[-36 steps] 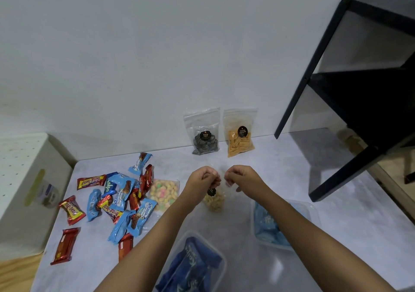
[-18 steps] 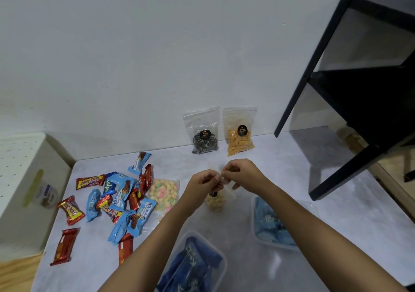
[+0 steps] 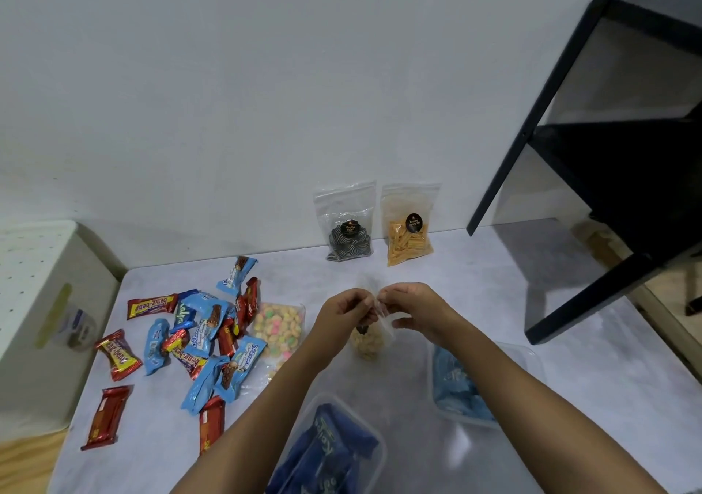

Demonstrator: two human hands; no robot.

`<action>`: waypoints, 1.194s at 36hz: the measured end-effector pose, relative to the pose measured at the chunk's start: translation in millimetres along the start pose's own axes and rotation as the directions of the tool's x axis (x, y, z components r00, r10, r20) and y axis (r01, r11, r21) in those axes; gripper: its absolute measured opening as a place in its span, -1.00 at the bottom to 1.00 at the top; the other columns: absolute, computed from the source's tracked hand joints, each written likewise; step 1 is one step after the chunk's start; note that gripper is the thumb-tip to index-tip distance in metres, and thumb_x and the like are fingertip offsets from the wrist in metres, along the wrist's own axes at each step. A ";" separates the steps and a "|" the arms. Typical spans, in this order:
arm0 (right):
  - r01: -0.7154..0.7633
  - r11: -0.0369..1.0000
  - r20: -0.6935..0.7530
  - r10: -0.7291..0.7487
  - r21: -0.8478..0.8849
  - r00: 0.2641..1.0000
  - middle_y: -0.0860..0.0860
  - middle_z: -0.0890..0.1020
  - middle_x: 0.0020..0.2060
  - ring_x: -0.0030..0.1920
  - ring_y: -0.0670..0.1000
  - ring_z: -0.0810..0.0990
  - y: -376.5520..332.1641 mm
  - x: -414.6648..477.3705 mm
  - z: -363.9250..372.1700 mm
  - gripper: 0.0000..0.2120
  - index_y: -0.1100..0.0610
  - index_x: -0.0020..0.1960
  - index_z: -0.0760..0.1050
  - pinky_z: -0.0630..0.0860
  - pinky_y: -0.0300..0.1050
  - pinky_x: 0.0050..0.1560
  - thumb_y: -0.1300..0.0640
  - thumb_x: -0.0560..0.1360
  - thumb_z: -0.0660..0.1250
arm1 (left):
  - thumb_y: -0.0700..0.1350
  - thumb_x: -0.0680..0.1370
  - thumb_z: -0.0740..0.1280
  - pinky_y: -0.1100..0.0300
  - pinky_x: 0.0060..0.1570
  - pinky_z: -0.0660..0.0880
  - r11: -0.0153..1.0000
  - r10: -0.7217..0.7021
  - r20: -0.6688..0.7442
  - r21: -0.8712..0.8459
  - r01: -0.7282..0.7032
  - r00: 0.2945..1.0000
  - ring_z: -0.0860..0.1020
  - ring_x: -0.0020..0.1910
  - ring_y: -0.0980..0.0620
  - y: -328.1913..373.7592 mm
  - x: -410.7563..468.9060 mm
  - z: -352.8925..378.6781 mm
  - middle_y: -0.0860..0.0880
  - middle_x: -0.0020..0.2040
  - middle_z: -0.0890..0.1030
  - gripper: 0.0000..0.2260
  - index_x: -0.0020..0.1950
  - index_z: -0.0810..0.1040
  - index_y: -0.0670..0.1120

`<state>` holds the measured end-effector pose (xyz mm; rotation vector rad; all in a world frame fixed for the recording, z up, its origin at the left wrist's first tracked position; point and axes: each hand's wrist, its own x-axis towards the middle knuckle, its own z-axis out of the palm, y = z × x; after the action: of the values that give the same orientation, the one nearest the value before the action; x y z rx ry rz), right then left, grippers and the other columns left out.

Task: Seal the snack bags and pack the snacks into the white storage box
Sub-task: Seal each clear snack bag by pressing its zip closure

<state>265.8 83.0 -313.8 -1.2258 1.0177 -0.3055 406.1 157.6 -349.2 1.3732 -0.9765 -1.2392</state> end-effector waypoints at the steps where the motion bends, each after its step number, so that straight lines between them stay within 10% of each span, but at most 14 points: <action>1: -0.003 1.000 0.002 0.003 0.021 1.000 0.03 0.58 -0.29 -0.25 -0.07 0.55 1.0 0.5 1.0 -0.84 0.17 -0.14 0.54 0.49 -0.26 -0.28 0.21 0.55 0.21 | -0.26 0.58 0.20 0.14 -0.15 0.49 1.000 -0.004 0.001 -0.007 0.004 1.000 0.51 -0.27 0.05 -0.6 0.1 -0.7 -0.01 -0.28 0.58 -0.80 -0.14 0.59 -0.13; 16: 0.007 0.980 0.006 -0.009 0.197 1.000 0.00 0.62 -0.34 -0.28 -0.07 0.59 10.1 5.1 6.6 -0.83 0.18 -0.15 0.56 0.53 -0.27 -0.24 0.23 0.54 0.22 | -0.26 0.58 0.19 0.11 -0.19 0.41 0.995 -0.034 0.009 -0.089 0.034 0.999 0.44 -0.29 0.02 -1.1 1.1 -2.6 -0.07 -0.30 0.54 -0.79 -0.18 0.57 -0.17; 21: 0.071 0.996 -0.069 -0.074 -0.045 0.995 0.02 0.60 -0.19 -0.22 -0.11 0.60 -0.2 0.3 -2.6 -0.92 0.16 -0.01 0.51 0.58 -0.23 -0.26 0.17 0.53 0.29 | -0.28 0.57 0.22 0.16 -0.19 0.50 0.993 -0.068 -0.036 -0.095 0.064 0.997 0.51 -0.35 0.07 7.5 8.9 1.3 -0.04 -0.32 0.60 -0.82 -0.16 0.58 -0.24; 27: 0.158 0.889 -0.070 -0.207 -0.429 0.976 -0.17 0.51 -0.03 -0.02 -0.15 0.55 7.8 -4.4 -20.2 -0.42 0.02 0.27 0.36 0.51 -0.36 -0.14 0.02 0.33 0.51 | -0.27 0.55 0.27 0.14 -0.11 0.54 0.987 -0.060 -0.147 -0.158 0.036 0.987 0.56 -0.24 -0.04 16.2 29.4 11.9 -0.11 -0.27 0.61 -0.86 -0.18 0.58 -0.23; 35: 0.292 0.806 -0.180 -0.434 -0.515 0.883 0.01 0.67 -0.18 -0.15 -0.05 0.65 -1.1 35.6 -41.2 -0.84 0.17 0.03 0.62 0.60 -0.15 -0.02 0.23 0.45 0.40 | -0.08 0.45 0.43 0.41 0.00 0.43 0.935 0.262 -0.425 0.334 -0.119 0.867 0.46 0.07 0.25 -8.4 62.1 9.8 0.17 0.05 0.48 -0.64 0.21 0.46 0.00; 40: 0.390 0.761 -0.164 -0.536 -0.519 0.828 0.03 0.67 -0.13 -0.19 -0.28 0.59 -22.9 81.2 -49.5 -0.83 0.22 0.04 0.63 0.47 -0.49 -0.08 0.29 0.46 0.37 | -0.26 0.47 0.39 0.35 -0.11 0.52 0.937 0.300 -0.547 0.323 -0.134 0.781 0.58 -0.12 0.23 -8.3 83.6 1.0 0.10 -0.12 0.63 -0.81 -0.03 0.60 0.02; 43: 0.376 0.745 -0.259 -0.581 -0.551 0.771 0.08 0.70 -0.16 -0.16 -0.08 0.63 -32.0 112.7 -52.7 -0.86 0.19 -0.03 0.66 0.55 -0.24 -0.07 0.27 0.42 0.41 | -0.21 0.48 0.40 0.49 -0.18 0.44 0.958 0.251 -0.606 0.268 -0.104 0.754 0.56 -0.19 0.33 0.5 104.4 -5.4 0.13 -0.18 0.63 -0.90 -0.11 0.64 -0.02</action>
<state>296.6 -39.2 -338.6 -1.9457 1.1559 -0.8034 426.8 56.8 -367.3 1.6709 -0.7381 -0.4504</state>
